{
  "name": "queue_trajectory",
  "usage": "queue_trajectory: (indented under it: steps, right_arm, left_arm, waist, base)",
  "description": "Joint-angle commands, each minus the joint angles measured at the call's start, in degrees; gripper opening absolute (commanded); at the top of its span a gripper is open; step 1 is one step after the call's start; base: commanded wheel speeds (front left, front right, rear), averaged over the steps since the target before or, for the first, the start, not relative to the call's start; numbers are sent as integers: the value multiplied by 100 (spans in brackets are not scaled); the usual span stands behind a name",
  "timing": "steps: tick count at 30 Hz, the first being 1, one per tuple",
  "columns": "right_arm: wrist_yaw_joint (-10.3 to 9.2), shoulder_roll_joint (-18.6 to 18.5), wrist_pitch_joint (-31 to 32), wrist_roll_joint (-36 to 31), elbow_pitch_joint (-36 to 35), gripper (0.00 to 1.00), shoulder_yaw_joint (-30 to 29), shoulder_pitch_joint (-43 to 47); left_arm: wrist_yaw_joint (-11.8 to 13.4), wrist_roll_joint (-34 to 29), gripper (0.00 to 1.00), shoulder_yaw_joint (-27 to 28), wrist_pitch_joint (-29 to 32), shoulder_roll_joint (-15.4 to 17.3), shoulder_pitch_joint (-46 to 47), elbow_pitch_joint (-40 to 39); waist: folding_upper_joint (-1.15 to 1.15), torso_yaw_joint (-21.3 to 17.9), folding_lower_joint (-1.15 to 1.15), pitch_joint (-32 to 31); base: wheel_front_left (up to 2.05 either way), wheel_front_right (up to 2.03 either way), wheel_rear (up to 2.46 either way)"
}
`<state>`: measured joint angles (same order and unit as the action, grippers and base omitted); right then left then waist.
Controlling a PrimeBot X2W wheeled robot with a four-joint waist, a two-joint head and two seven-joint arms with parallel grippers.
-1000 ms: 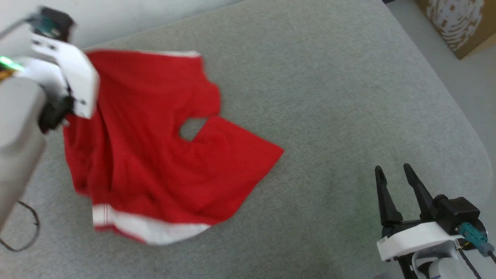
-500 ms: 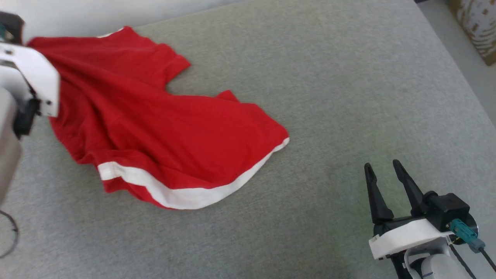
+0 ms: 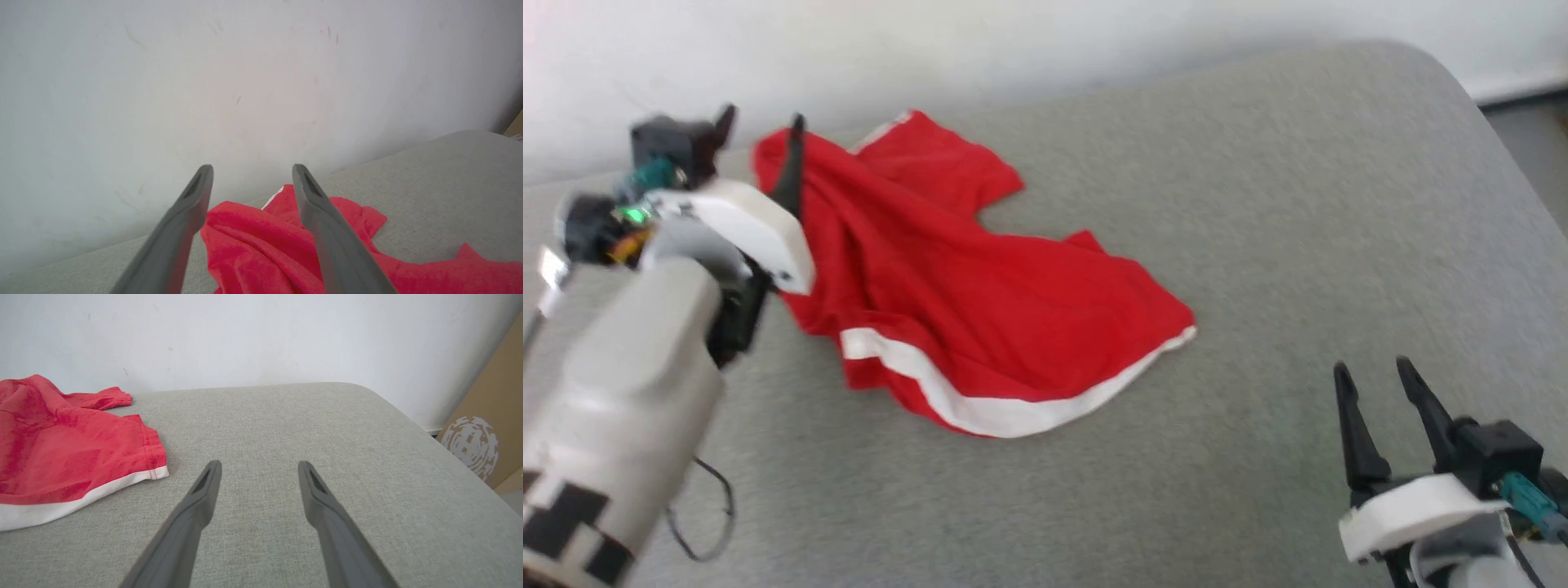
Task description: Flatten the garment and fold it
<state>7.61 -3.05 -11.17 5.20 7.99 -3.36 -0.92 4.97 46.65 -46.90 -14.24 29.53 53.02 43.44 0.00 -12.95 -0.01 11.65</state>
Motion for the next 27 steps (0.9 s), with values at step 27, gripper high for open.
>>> queue_trajectory:
  steps: [27]
  right_arm:
    - [-12, -817, 3156, 571, 223, 100, 12, -351]
  left_arm:
    - [959, -2681, 100, 2385, -75, -1123, -5278, -4487]
  waist:
    - [0, 2353, 1, -769]
  base:
    - [0, 0, 0]
